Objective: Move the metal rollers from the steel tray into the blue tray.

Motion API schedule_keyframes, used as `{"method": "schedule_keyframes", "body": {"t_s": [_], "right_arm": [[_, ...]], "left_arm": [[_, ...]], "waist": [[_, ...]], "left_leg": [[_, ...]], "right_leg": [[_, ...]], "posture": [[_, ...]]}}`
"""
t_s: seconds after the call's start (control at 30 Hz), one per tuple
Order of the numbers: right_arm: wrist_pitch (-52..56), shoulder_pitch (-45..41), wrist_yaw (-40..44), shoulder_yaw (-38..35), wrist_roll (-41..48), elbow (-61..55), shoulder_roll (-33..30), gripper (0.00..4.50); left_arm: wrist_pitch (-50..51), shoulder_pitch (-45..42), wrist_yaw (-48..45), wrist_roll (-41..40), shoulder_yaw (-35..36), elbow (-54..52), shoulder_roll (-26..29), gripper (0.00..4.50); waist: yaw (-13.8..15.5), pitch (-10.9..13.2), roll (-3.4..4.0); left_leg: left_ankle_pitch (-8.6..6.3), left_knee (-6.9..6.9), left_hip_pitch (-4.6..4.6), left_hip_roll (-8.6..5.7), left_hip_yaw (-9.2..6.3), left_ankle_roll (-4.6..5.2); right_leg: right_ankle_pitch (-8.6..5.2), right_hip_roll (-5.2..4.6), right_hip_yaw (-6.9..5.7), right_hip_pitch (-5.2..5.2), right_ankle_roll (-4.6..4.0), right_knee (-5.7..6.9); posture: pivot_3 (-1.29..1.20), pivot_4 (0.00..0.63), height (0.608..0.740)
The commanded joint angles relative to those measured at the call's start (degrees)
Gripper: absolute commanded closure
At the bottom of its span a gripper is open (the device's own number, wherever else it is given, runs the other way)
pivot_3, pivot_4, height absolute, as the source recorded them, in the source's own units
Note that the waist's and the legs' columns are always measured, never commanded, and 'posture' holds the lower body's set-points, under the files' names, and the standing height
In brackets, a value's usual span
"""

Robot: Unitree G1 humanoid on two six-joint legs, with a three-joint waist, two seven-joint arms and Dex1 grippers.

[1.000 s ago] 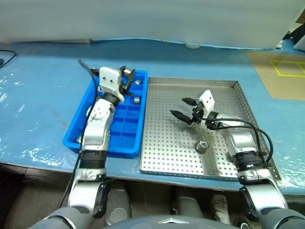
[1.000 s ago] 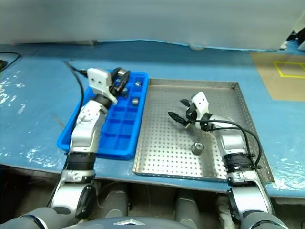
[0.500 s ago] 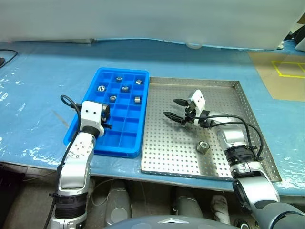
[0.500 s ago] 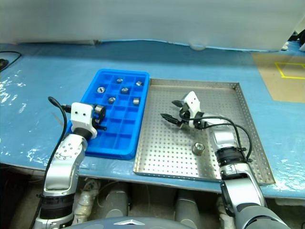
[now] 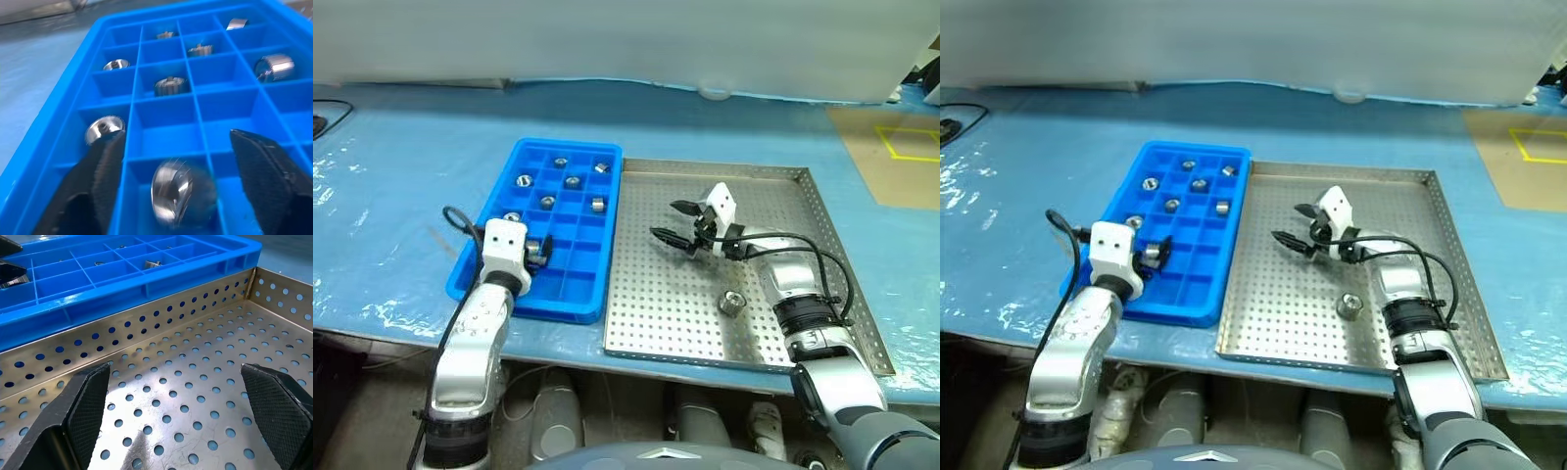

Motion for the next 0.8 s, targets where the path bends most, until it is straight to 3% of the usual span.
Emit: {"method": "schedule_keyframes", "body": {"t_s": [0.03,0.17,0.33,0.5,0.6,0.7,0.8], "right_arm": [[3.8,1.2,1.4,-3.0,3.5,-8.1,-3.0,0.00],[13.0,6.6,2.1,-5.9,8.6,-19.6,-7.5,0.00],[19.6,18.5,2.0,-6.0,9.0,-33.8,-14.9,0.00],[22.2,28.1,0.4,-5.2,8.4,-41.3,-18.5,0.00],[23.7,30.7,-1.4,-4.8,8.2,-42.7,-18.5,0.00],[22.6,32.1,-3.3,-2.8,5.0,-41.2,-18.7,0.63],[22.2,32.2,-3.1,-2.6,5.0,-40.7,-18.5,1.62]], "left_arm": [[-4.6,-6.2,-7.3,-4.4,-3.3,2.4,1.6,0.91],[-10.2,-12.8,-16.5,-7.8,-6.0,9.9,4.4,0.91],[-14.2,-20.1,-25.1,-12.4,-7.1,19.4,4.9,0.91],[-18.2,-25.5,-27.6,-11.8,-8.2,28.0,3.8,0.91],[-19.8,-26.8,-28.2,-11.8,-8.5,30.8,3.2,0.91],[-21.2,-27.1,-28.3,-11.3,-8.9,32.7,3.2,0.85],[-22.2,-27.0,-27.4,-10.5,-8.7,33.3,3.4,0.85]], "waist": [[0.5,0.0,0.00],[0.2,0.0,0.00],[-0.6,0.0,0.04],[-2.2,0.0,0.05],[-3.4,0.0,0.05],[-4.3,0.0,0.05],[-4.7,0.0,0.04]], "left_leg": [[0.00,0.02,-0.01,-0.03,0.00,0.00],[0.00,0.04,0.02,-0.09,0.02,0.02],[0.01,-0.03,0.11,-0.03,0.07,-0.01],[0.01,0.02,0.26,-0.08,0.14,-0.01],[0.01,0.03,0.30,-0.08,0.14,-0.02],[0.01,0.04,0.28,-0.08,0.15,-0.02],[0.01,0.03,0.27,-0.08,0.14,-0.02]], "right_leg": [[0.00,-0.01,0.02,0.01,0.00,0.00],[0.00,-0.01,0.14,0.03,0.00,-0.01],[-0.02,0.06,0.18,0.00,0.04,0.00],[-0.01,0.02,0.31,0.09,0.10,0.02],[-0.24,0.03,0.34,0.10,0.56,0.04],[-0.24,0.03,0.34,0.09,0.57,0.04],[-0.23,0.03,0.32,0.08,0.56,0.04]], "posture": [[0.10,0.150,0.740],[0.03,0.150,0.740],[-0.07,0.150,0.740],[-0.15,0.150,0.740],[-0.17,0.150,0.740],[-0.17,0.150,0.740],[-0.16,0.150,0.740]]}}
